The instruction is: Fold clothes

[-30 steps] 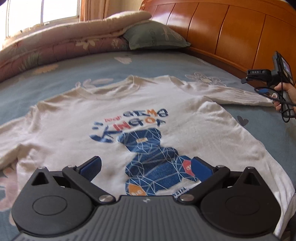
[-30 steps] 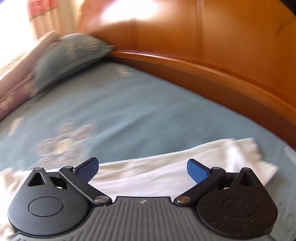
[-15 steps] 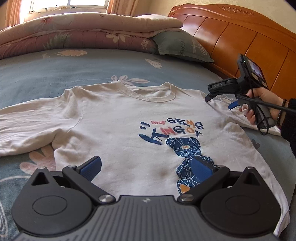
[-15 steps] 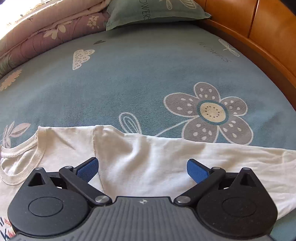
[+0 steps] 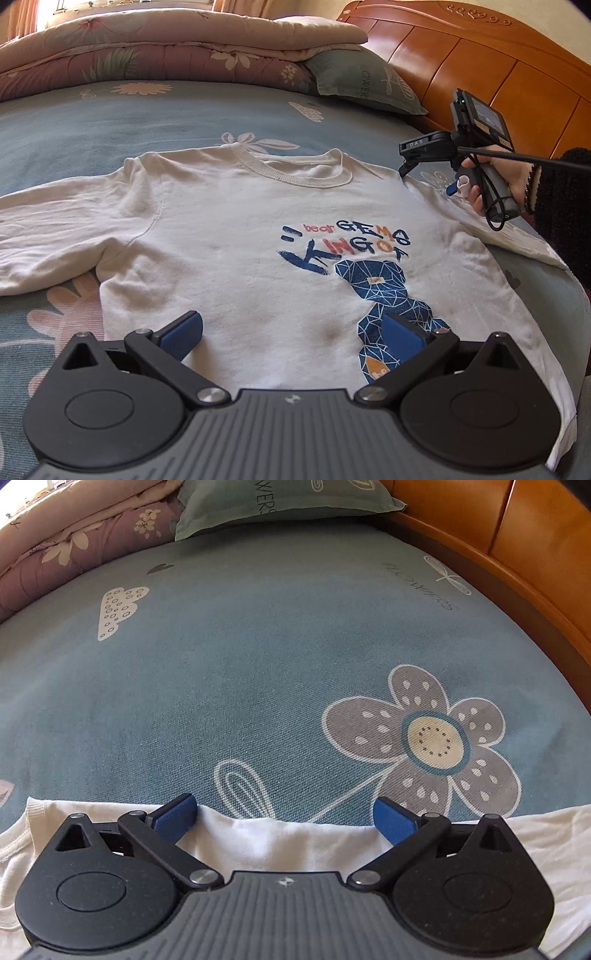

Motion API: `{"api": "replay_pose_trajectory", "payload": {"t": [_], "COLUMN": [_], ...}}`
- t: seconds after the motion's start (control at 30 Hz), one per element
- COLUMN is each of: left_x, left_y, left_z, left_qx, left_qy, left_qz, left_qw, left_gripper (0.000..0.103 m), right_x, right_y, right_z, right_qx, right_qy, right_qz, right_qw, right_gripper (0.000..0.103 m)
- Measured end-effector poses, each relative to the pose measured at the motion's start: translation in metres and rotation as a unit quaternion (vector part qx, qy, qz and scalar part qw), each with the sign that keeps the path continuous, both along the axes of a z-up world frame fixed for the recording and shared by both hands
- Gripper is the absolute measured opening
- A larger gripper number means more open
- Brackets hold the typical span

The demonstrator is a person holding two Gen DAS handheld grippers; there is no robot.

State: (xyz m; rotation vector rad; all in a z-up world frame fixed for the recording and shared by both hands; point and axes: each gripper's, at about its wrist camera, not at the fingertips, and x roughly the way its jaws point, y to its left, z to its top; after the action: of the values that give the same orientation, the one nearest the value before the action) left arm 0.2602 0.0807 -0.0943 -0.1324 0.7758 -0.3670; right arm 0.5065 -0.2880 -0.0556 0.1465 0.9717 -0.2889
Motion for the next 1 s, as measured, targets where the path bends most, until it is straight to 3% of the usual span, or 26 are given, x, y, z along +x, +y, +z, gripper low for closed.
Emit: {"api": "replay_pose_trajectory", "payload": {"t": [0.2,0.43,0.63,0.8,1.0], "left_x": [0.0,0.001,0.0,-0.002,-0.002], "left_y": [-0.002,-0.008,-0.012,-0.015,-0.022], "left_z": [0.001,-0.003,-0.004,-0.001,-0.005], "left_qx": [0.005,0.013,0.018,0.014,0.026], "left_qy": [0.001,0.002,0.002,0.0,0.001], "left_qz": [-0.001,-0.008,-0.011,-0.019,-0.026], "left_qw": [1.0,0.9999,0.9998,0.9997,0.9993], "left_gripper": [0.102,0.102,0.102,0.102,0.102], "right_x": [-0.016,-0.007,-0.002,-0.032,-0.049], "right_y": [0.01,0.027,0.017,0.01,0.021], "right_z": [0.027,-0.012,-0.002,0.023,0.027], "right_qx": [0.006,-0.025,-0.01,0.063,0.173], "right_qy": [-0.009,0.028,0.015,0.0,0.003], "right_qz": [0.036,0.052,0.051,0.086,0.148], "right_qw": [0.999,0.998,0.999,0.994,0.974], "right_gripper": [0.103,0.103,0.103,0.103,0.103]}}
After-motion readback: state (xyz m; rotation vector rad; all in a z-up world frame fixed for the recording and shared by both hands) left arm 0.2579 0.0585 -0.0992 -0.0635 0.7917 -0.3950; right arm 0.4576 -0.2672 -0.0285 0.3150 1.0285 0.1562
